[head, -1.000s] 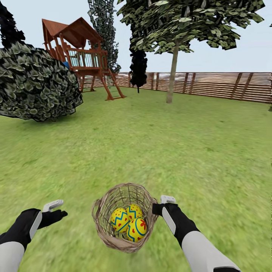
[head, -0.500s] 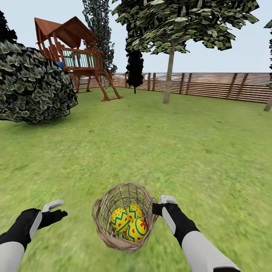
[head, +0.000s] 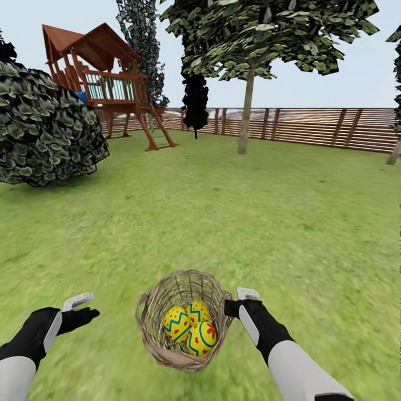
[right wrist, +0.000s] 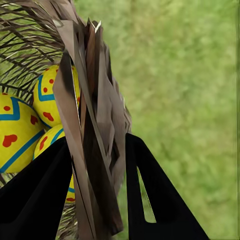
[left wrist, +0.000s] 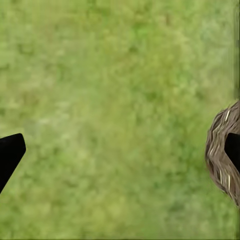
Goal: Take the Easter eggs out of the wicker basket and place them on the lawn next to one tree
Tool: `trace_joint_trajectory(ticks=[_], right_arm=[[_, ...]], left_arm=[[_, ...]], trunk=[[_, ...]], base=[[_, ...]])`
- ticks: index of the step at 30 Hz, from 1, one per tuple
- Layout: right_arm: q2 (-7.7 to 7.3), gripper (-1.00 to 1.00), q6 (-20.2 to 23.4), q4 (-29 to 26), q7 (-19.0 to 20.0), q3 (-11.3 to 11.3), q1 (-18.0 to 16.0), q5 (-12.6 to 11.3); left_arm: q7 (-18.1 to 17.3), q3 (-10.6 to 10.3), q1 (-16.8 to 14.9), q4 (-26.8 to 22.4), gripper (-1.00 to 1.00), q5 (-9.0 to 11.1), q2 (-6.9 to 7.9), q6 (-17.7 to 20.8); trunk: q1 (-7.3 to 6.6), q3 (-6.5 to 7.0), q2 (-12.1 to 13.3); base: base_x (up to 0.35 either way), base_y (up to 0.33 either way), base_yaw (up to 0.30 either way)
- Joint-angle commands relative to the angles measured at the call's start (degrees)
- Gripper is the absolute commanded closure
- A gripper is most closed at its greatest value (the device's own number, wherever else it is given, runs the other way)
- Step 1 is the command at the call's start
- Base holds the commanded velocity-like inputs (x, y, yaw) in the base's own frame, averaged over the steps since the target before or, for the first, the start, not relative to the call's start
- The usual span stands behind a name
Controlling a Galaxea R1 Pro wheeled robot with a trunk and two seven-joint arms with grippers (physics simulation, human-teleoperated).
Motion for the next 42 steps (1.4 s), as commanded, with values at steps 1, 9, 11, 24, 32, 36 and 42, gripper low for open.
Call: trace_joint_trajectory(ticks=[1,9,11,24,32,36,42], right_arm=[[0.04,1.00,0.2,-0.1,-0.4,-0.1,0.0,-0.9],[0.04,1.00,0.1,-0.1,-0.4,-0.1,0.0,-0.9],[0.04,1.00,0.1,-0.1,-0.4,-0.1,0.0,-0.9],[0.04,1.00,0.1,-0.1,-0.4,-0.1,0.0,-0.9],[0.04,1.00,-1.4,-0.1,-0.4,-0.1,0.0,-0.9],[0.04,1.00,-1.4,-0.1,-0.4,-0.1,0.0,-0.9],[0.04,1.00,-1.4,-0.1,-0.4,-0.1,0.0,-0.9]], left_arm=[[-0.3,0.2,0.0,-0.1,-1.00,0.0,-0.02,0.3],[-0.3,0.2,0.0,-0.1,-1.00,0.0,-0.02,0.3],[-0.3,0.2,0.0,-0.1,-1.00,0.0,-0.02,0.3],[-0.3,0.2,0.0,-0.1,-1.00,0.0,-0.02,0.3],[-0.4,0.2,0.0,-0.1,-1.00,0.0,-0.02,0.3],[-0.4,0.2,0.0,-0.1,-1.00,0.0,-0.02,0.3],[-0.4,0.2,0.0,-0.1,-1.00,0.0,-0.02,0.3]], trunk=[[0.04,0.00,0.0],[0.04,0.30,0.0],[0.04,0.31,0.0],[0.04,0.48,0.0],[0.04,0.49,0.0],[0.04,0.70,0.0],[0.04,1.10,0.0]], base=[[0.326,0.000,-0.173],[0.326,0.000,-0.102],[0.326,0.000,-0.003],[0.326,0.000,-0.053],[0.326,0.000,-0.001],[0.326,0.000,-0.125],[0.326,0.000,-0.179]])
